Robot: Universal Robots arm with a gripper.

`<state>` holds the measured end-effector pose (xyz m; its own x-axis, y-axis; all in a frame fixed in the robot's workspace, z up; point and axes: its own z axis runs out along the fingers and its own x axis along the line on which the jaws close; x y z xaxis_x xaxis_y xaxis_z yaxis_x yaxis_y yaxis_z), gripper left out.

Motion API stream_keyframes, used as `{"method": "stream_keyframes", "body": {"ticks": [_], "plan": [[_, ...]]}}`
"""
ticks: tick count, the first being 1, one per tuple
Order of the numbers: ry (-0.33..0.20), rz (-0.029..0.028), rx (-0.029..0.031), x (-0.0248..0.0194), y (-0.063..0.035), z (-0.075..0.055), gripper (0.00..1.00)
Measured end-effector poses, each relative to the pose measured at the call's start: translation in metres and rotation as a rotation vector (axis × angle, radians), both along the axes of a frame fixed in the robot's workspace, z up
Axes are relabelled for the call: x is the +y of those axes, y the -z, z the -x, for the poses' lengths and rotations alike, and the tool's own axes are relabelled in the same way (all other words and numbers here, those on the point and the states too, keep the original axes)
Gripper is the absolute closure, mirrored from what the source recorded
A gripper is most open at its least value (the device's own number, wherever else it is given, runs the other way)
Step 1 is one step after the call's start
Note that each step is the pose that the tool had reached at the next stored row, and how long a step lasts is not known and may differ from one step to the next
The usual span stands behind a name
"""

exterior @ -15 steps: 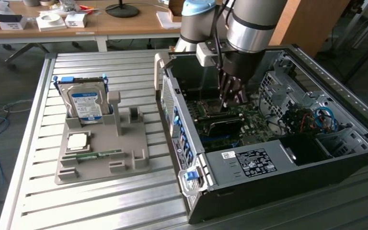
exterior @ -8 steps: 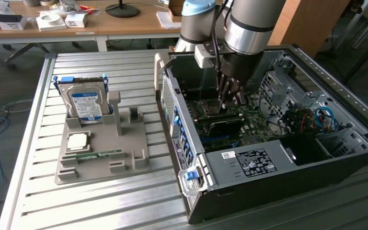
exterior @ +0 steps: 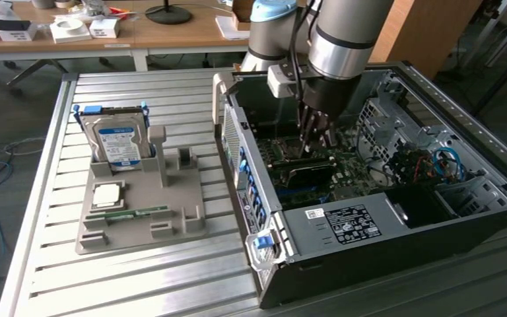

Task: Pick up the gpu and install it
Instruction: 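Press down on the gpu until it lock into place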

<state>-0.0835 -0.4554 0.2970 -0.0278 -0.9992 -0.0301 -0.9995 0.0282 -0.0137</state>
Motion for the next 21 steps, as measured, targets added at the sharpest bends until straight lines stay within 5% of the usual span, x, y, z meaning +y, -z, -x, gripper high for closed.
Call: {"method": "stream_keyframes", "body": {"ticks": [5,10,21], "plan": [[0.000,0.0002,0.0000,0.0002,0.0019,0.000,0.89],[0.006,0.0000,0.0000,0.0048,0.0034,0.003,0.89],[0.010,0.0002,0.0001,0.0048,0.0115,0.003,0.89]]}}
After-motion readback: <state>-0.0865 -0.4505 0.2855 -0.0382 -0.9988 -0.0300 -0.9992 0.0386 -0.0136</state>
